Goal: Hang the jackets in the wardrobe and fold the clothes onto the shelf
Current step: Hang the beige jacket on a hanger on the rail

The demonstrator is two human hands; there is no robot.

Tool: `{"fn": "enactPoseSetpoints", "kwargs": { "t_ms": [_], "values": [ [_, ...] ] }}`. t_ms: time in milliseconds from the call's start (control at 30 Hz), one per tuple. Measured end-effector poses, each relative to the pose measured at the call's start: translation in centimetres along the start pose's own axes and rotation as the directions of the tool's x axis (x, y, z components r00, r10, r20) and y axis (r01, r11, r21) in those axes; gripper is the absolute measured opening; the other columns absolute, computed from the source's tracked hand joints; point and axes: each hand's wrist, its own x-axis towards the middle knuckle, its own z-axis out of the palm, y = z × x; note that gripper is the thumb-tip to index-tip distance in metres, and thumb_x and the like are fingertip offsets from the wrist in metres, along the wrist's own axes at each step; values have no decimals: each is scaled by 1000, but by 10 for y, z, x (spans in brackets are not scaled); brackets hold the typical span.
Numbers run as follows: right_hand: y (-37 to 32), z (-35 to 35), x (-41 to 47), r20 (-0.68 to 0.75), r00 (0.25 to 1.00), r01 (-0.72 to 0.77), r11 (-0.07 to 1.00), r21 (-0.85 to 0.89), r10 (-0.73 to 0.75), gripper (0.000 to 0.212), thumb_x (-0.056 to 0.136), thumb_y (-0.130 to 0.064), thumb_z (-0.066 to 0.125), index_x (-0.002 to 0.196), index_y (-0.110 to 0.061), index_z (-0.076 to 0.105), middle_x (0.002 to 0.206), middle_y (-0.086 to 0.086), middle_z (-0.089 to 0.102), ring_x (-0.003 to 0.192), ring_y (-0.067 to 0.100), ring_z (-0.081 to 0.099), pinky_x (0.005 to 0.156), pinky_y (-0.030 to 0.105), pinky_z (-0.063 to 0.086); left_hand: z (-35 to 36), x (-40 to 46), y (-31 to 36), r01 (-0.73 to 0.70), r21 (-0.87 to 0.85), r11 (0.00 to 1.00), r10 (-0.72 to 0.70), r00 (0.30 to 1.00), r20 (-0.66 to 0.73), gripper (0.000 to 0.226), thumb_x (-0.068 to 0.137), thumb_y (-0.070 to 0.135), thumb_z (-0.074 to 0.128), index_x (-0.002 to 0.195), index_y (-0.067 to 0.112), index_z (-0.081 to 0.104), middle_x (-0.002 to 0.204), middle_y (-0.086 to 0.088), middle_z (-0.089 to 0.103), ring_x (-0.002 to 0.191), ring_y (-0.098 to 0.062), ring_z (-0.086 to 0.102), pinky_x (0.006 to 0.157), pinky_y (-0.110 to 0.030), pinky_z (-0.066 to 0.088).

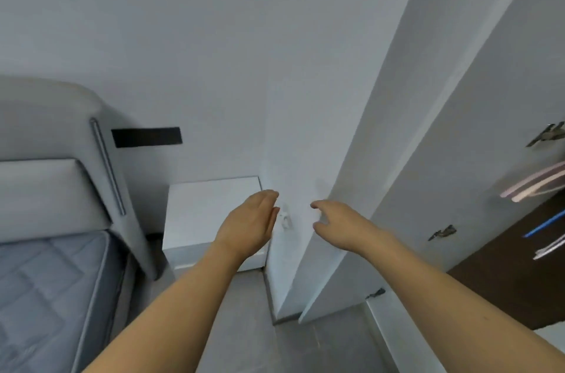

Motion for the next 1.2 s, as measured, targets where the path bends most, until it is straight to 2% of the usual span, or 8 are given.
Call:
{"fn": "enactPoseSetpoints", "kwargs": {
  "t_ms": [133, 267, 400, 567, 667, 800, 1033, 1200],
  "values": [
    [-54, 46, 30, 49, 982, 184, 982, -33, -182, 57, 101, -23, 43, 154, -16, 25, 160, 1, 25, 144, 18, 28, 113, 27, 23, -15, -71, -58, 255, 87, 963, -251, 967, -52, 47, 106, 29, 38, 149, 9, 39, 154, -6, 40, 143, -20, 34, 112, -31, 32],
    [-126, 106, 45, 143, 927, 361, 930, -76, -348, 59, 98, -19, 44, 153, -13, 25, 160, 3, 25, 145, 20, 26, 113, 28, 23, -39, -167, -96, 494, 84, 866, -476, 863, -169, 46, 105, 26, 42, 146, 5, 42, 151, -8, 43, 142, -20, 35, 113, -29, 29],
    [-215, 171, 26, 280, 818, 542, 836, -84, -502, 61, 97, -19, 47, 153, -10, 25, 159, 6, 27, 145, 22, 26, 115, 30, 22, -69, -284, -117, 709, 81, 700, -670, 692, -269, 45, 104, 24, 43, 143, 2, 44, 149, -13, 44, 139, -26, 38, 114, -34, 31],
    [-332, 254, -42, 379, 603, 778, 622, -86, -702, 53, 93, -16, 52, 143, -6, 40, 149, 13, 41, 136, 27, 38, 109, 32, 31, -99, -438, -113, 885, 26, 464, -812, 437, -386, 47, 104, 23, 43, 144, -1, 42, 149, -17, 44, 141, -28, 37, 117, -31, 24],
    [-392, 307, -104, 462, 449, 876, 479, -58, -765, 52, 92, -14, 53, 142, -5, 41, 146, 15, 43, 135, 28, 39, 109, 31, 27, -111, -529, -101, 947, -32, 321, -857, 275, -437, 49, 105, 26, 39, 148, 1, 38, 152, -15, 40, 143, -26, 33, 119, -31, 21],
    [-454, 377, -194, 574, 279, 946, 322, -29, -770, 60, 96, -18, 50, 150, -6, 29, 156, 12, 31, 143, 24, 30, 115, 30, 22, -126, -647, -70, 979, -132, 157, -868, 73, -492, 49, 105, 25, 41, 147, 0, 39, 151, -17, 41, 142, -27, 35, 119, -32, 23],
    [-535, 496, -384, 688, 7, 993, 88, 83, -725, 61, 97, -20, 47, 152, -9, 25, 158, 9, 27, 144, 22, 27, 114, 29, 22, -134, -860, 16, 941, -306, -147, -778, -301, -551, 48, 105, 24, 41, 146, -1, 40, 151, -18, 42, 142, -27, 36, 117, -32, 25],
    [-552, 557, -490, 745, -147, 987, -53, 149, -651, 62, 98, -20, 46, 154, -10, 21, 161, 7, 23, 147, 20, 22, 116, 30, 19, -125, -953, 70, 874, -402, -274, -707, -466, -531, 47, 105, 22, 41, 145, -2, 40, 150, -18, 43, 141, -27, 36, 117, -31, 23]
  ]
}}
